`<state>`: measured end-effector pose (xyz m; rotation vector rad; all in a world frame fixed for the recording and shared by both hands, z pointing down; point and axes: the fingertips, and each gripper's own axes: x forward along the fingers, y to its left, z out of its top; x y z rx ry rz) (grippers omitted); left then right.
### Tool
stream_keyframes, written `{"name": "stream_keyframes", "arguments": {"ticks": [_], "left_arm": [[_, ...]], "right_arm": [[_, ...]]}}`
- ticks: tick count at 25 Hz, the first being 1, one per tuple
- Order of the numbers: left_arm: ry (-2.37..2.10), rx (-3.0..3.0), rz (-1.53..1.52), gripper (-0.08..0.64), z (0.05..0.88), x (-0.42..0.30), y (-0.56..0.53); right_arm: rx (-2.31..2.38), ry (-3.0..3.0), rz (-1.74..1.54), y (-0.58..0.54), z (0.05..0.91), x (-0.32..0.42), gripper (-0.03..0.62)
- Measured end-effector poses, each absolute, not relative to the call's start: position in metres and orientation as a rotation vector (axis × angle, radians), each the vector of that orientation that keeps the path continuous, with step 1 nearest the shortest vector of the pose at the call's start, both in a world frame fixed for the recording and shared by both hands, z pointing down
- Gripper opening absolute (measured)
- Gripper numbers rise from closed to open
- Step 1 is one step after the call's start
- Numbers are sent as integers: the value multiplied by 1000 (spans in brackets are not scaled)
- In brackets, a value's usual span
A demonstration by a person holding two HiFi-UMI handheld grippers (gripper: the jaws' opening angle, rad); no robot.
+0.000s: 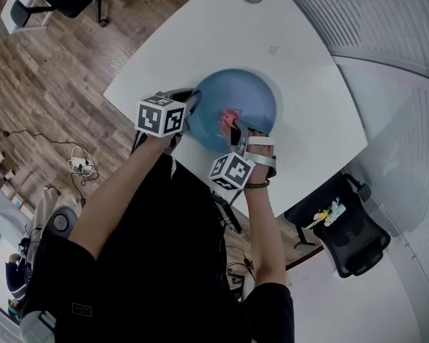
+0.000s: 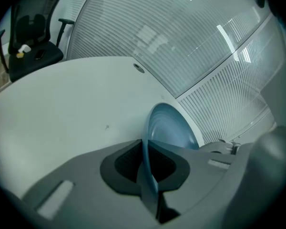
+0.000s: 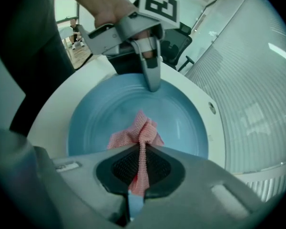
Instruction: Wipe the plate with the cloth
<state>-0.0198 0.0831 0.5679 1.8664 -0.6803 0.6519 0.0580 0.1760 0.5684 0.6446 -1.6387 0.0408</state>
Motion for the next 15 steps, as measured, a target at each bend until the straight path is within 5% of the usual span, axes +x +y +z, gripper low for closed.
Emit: {"name": "stream_keyframes", "arguments": {"ticks": [15], "left_arm": [[-657,1862,653,17,569,-19,82]], "right_arm": [[376,-1628,141,228,572,73,11]]}}
